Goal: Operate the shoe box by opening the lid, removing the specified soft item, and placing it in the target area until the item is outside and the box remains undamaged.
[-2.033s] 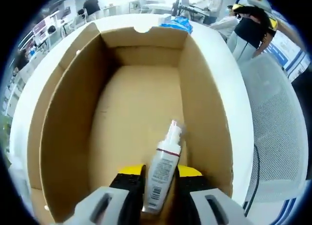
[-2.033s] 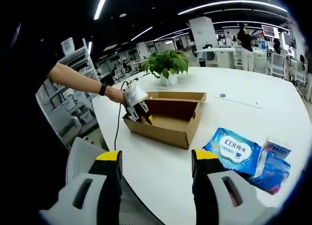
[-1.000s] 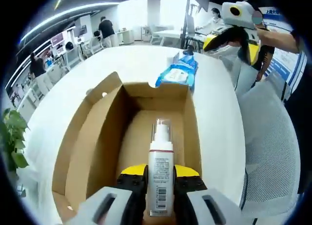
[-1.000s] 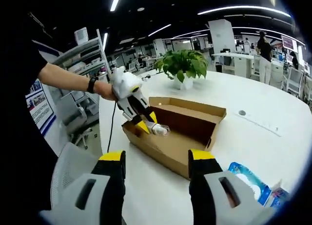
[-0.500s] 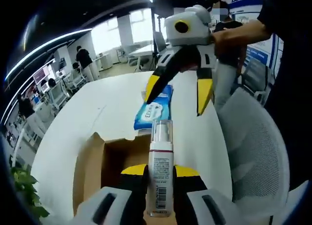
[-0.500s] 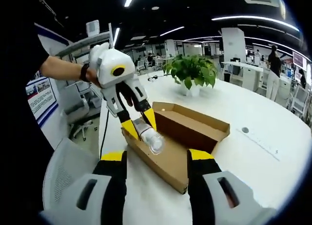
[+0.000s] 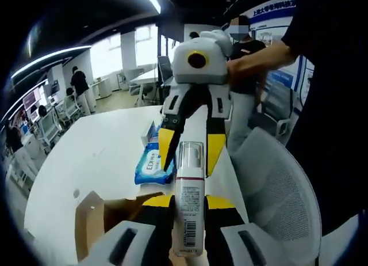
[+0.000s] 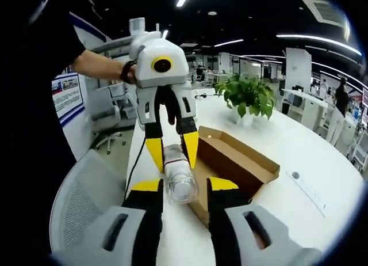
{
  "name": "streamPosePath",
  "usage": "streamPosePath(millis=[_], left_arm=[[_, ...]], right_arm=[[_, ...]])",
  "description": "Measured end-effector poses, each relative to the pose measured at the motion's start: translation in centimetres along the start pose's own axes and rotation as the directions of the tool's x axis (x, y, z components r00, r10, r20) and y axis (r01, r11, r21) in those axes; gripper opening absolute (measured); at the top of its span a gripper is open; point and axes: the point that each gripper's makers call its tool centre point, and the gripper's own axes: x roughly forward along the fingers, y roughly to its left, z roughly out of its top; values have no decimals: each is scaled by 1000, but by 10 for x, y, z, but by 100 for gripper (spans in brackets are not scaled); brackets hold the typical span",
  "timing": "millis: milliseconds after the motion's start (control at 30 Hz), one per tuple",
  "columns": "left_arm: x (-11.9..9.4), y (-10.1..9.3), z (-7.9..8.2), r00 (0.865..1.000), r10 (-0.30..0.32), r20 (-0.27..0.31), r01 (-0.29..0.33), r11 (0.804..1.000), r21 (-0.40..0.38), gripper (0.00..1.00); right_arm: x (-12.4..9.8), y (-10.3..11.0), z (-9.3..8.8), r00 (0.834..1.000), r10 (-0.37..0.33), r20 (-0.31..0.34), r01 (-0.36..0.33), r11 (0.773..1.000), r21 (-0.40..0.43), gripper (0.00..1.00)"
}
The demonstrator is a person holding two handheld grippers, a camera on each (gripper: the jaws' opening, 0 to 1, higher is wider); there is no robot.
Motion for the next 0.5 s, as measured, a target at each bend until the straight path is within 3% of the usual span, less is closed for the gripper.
streamPosePath(millis=[167,500], left_arm=[[4,-8,3,998,-57,-4,57,998,14,19],[14,-14,2,996,-92,-16,92,996,9,19]], right_arm=[[-1,15,-2,997,64,-31,-66,995,-69,19],[-5,16,1,997,69,-17,-70,997,-40,18]])
